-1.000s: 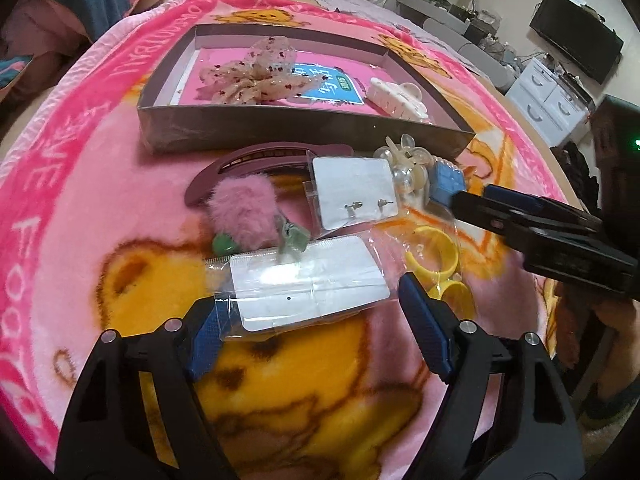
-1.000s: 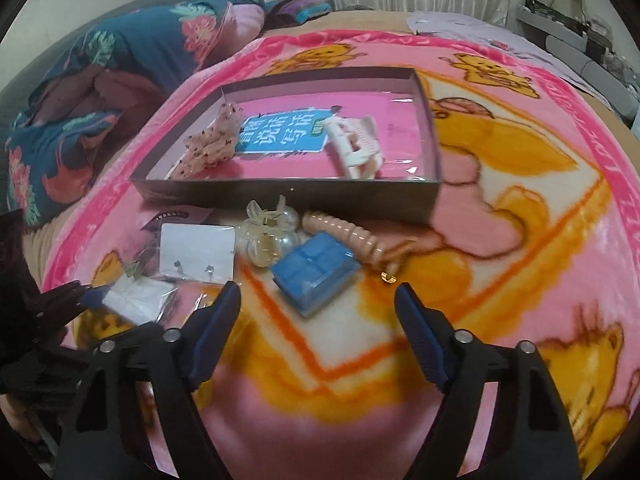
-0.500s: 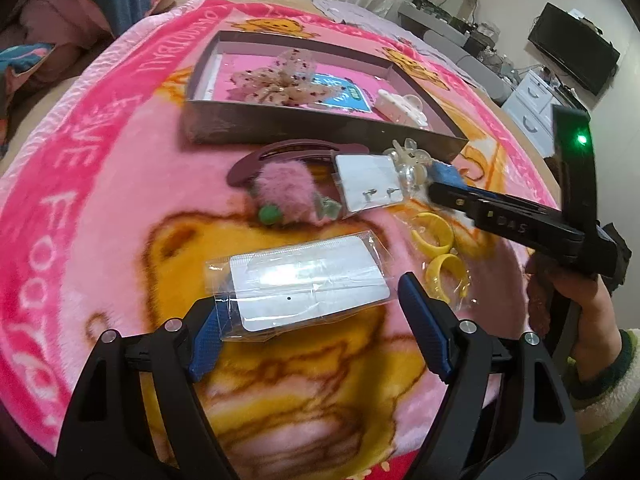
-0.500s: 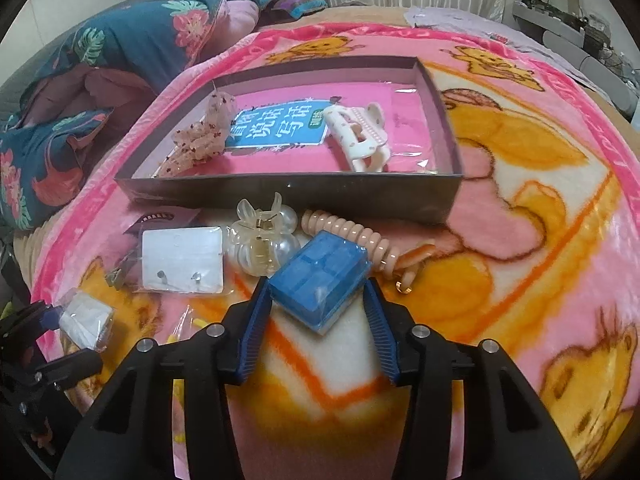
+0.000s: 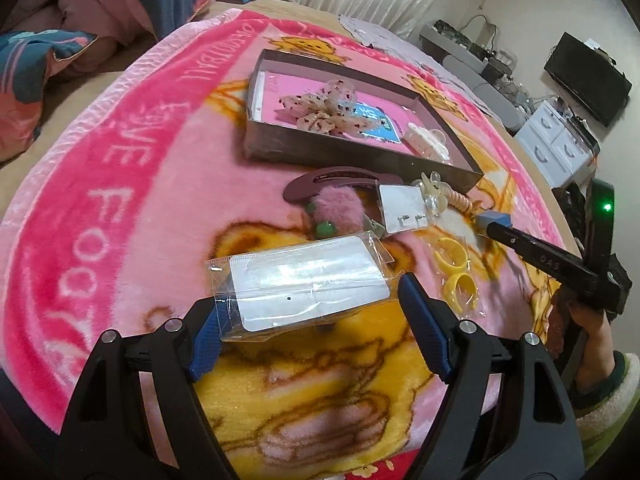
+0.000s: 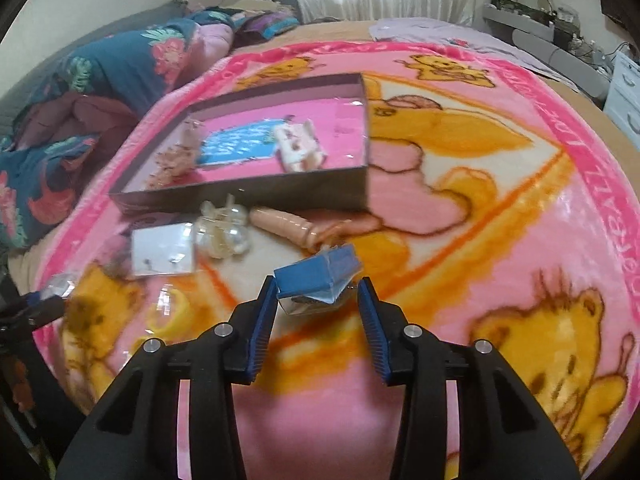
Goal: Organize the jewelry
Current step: 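Carry the bagged card and blue case into the grey box and release them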
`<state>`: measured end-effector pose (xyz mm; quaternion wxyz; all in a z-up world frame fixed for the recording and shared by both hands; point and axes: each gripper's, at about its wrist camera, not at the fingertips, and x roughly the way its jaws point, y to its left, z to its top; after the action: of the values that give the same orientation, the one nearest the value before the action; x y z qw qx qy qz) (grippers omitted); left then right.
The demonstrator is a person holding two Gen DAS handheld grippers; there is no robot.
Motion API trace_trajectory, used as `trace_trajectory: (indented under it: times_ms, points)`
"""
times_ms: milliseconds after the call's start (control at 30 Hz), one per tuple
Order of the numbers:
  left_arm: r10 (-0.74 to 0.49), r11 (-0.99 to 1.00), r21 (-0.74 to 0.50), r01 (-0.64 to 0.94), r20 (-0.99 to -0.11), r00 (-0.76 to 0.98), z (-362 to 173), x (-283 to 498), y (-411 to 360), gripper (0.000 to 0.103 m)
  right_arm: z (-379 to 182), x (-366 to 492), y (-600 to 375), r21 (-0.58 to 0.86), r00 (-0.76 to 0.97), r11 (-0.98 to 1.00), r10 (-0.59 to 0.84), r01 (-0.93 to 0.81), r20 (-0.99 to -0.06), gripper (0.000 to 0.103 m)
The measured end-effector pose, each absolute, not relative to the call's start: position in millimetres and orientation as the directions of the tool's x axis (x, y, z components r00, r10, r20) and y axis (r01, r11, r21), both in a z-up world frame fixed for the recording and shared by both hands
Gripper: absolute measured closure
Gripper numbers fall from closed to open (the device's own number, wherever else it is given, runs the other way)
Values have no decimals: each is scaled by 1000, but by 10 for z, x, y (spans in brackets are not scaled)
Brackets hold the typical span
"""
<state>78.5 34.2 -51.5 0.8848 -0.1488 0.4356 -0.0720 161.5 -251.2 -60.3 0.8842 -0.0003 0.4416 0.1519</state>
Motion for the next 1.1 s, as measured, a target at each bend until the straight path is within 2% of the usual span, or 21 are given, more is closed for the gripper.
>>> trace_trajectory:
  times_ms: [200,233,700,1100]
  points:
    - [-261,943,-333,-2,-742,617,-489,777,361,31,-721,1723,-2475,57,570,966,196,-253,-798,63]
    - [-261,942,-334,-2,-740,619,-479,776,371,31,-717,1730,-2461,65,568,963,209,-263,-796,72]
    - [-202,941,-334,-62,-696,689,-209,923,662,31,-30,1447,-2067,210,571,845,494,-491,-655,72]
    - [-171,955,-293,-43,-665,727,101,1274,626,31,352,1689,-1935,192,593,825,525,-532,-610,72]
